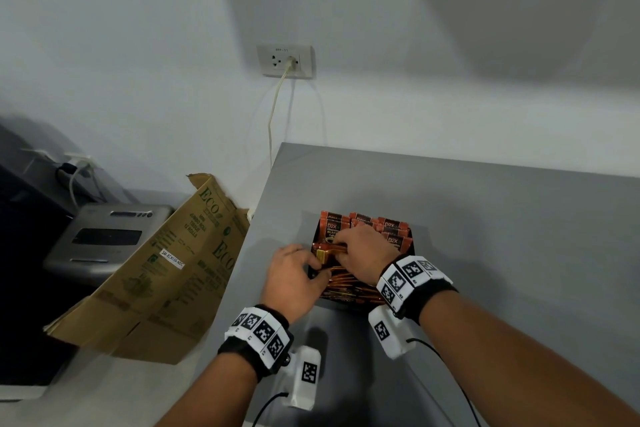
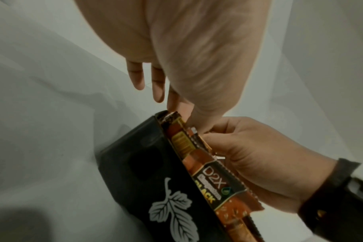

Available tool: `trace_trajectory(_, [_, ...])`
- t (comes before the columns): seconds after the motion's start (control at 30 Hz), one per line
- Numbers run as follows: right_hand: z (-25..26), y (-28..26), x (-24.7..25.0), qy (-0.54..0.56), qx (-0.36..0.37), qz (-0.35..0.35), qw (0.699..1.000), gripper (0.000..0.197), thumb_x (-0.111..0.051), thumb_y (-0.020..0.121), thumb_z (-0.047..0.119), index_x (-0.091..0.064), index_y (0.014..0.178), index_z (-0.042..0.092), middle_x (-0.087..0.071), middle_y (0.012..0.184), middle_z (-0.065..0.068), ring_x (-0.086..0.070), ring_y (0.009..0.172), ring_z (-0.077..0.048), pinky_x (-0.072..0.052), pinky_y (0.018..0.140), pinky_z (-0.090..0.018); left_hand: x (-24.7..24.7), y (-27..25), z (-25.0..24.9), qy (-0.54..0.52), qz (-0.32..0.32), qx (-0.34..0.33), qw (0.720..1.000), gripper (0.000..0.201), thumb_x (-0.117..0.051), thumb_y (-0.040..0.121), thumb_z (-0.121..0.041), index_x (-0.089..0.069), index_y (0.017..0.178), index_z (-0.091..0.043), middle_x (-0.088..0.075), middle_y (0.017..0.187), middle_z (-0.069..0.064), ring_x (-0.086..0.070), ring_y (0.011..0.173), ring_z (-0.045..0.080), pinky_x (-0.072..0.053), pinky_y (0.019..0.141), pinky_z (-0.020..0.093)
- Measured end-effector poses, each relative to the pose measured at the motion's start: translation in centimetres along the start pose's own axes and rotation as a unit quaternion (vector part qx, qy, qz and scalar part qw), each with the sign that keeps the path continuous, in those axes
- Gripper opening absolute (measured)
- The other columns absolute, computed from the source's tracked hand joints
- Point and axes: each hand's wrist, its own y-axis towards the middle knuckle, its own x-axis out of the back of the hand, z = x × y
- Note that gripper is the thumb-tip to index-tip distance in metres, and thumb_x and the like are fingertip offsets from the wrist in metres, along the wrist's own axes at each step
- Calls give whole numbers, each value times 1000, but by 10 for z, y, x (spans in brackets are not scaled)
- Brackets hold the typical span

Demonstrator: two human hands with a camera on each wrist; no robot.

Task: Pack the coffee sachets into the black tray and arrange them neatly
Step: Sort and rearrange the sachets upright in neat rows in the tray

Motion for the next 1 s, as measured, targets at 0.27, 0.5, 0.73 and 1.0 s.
trace_trajectory(0.27, [1, -31, 26, 131, 14, -142, 981, 12, -63, 95, 21, -71, 104, 22, -67, 90, 11, -60, 80, -3, -41, 70, -12, 4, 2, -7, -95, -11, 45, 994, 37, -80, 76, -42, -49, 87, -25, -59, 92, -3, -57, 89, 15, -49, 78, 29])
trace_trajectory(0.5, [15, -51, 30, 478, -26, -86, 874, 9, -69, 94, 19, -72, 102, 17, -77, 96, -4, -73, 85, -18, -57, 73, -34, 17, 14, -61, -585, 90, 145, 793, 66, -86, 70, -18, -58, 128, -6, -69, 117, 20, -70, 99, 30, -59, 77, 39])
trace_trajectory(0.73, [14, -60, 54, 257, -29, -172, 951, 58, -81, 76, 45, -57, 127, 33, -57, 124, 14, -55, 107, 1, -47, 92, -24, 23, 28, -80, -657, 63, 211, 721, 44, -68, 74, 6, -58, 117, 13, -63, 107, 36, -69, 87, 43, -60, 72, 47])
trace_trajectory(1.0, [22, -61, 62, 29, 140, -91, 985, 77, -77, 70, 24, -44, 140, 22, -47, 134, 5, -44, 123, -14, -40, 109, -35, 22, 24, -103, -632, 137, 167, 745, 21, -54, 81, 18, -63, 96, 5, -66, 76, 17, -69, 69, 25, -56, 58, 31])
